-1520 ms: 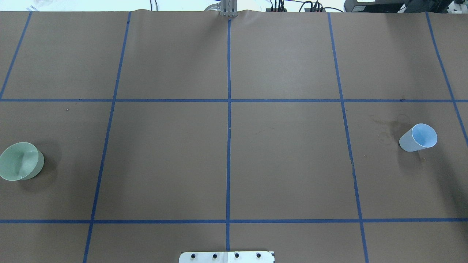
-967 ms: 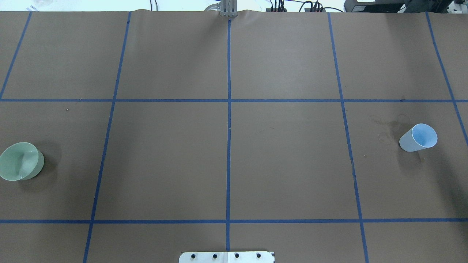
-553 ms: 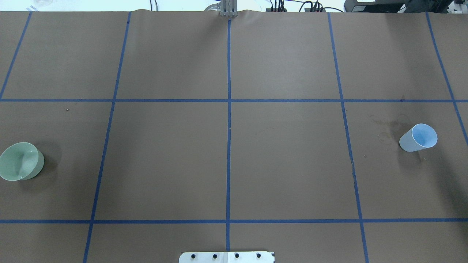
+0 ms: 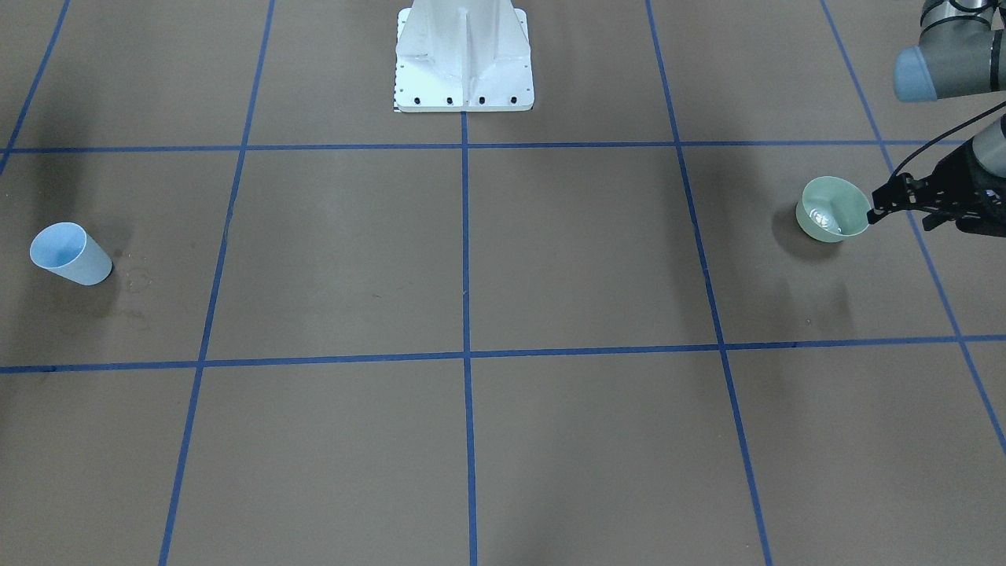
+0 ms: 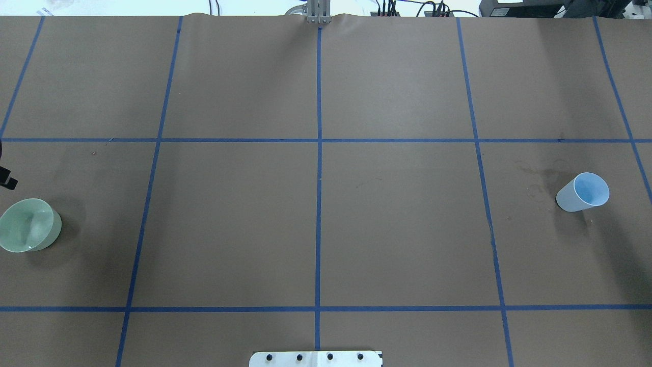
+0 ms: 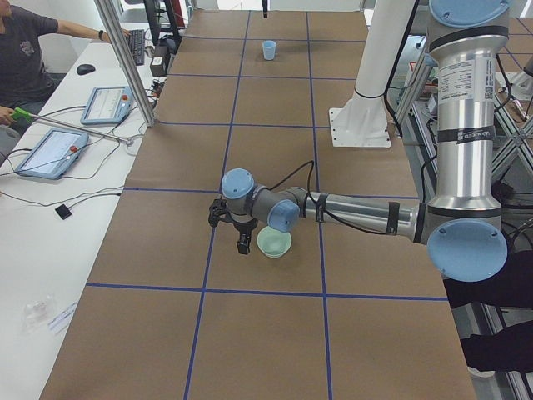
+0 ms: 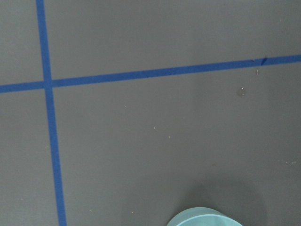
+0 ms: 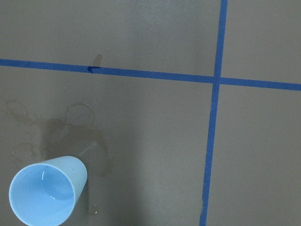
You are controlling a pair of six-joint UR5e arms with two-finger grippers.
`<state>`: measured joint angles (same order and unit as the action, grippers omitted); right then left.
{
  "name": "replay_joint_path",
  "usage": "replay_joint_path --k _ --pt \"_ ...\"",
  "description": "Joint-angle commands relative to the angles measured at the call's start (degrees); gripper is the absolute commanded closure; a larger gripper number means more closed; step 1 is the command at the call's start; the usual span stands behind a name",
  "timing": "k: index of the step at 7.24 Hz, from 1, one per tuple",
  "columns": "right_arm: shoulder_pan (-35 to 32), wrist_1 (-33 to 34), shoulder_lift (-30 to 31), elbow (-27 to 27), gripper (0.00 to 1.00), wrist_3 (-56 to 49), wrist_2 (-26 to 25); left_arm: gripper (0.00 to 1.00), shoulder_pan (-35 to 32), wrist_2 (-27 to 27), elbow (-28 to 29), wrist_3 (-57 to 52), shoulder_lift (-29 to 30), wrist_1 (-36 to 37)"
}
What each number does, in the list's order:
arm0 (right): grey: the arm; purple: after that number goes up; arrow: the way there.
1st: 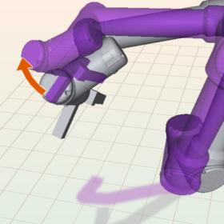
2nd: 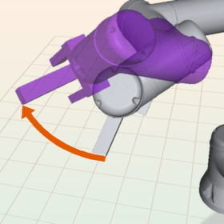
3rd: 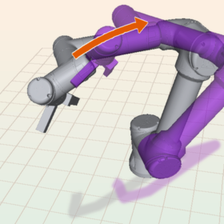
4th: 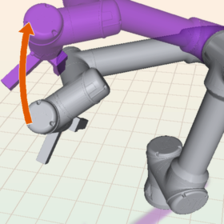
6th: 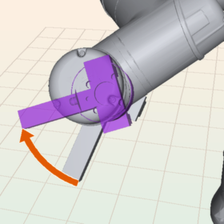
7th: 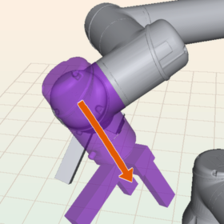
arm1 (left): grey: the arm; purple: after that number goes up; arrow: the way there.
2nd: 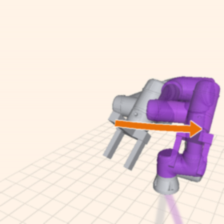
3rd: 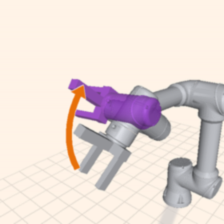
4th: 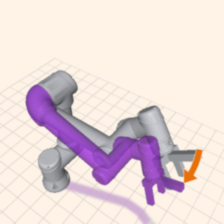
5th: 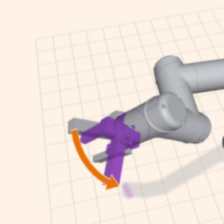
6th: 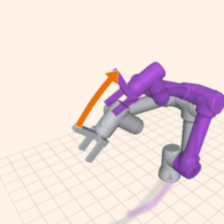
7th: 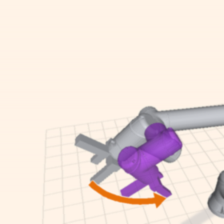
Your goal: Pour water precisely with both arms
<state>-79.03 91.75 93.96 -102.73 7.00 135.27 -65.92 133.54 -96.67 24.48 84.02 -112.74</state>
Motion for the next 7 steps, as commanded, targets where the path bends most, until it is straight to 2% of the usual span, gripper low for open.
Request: replay_joint_path --k 1,5,6,7 --pt "1.2 -0.1 -0.1 0.1 0.01 -0.1 0.5 0.0 1.8 -0.4 4.5 1.3 -1.7 -8.7" --pt "1.2 -0.1 0.0 0.5 0.01 -0.1 0.5 0.01 5.4 -0.2 5.8 1.2 -1.7 -9.3" --pt "1.2 -0.1 0.0 0.5 0.01 -0.1 0.6 0.07 5.8 -0.2 6.1 1.2 -1.7 -9.3" --pt "1.2 -0.1 0.0 0.5 0.01 -0.1 0.6 0.47 5.9 -0.1 6.2 1.3 -1.7 -9.3"
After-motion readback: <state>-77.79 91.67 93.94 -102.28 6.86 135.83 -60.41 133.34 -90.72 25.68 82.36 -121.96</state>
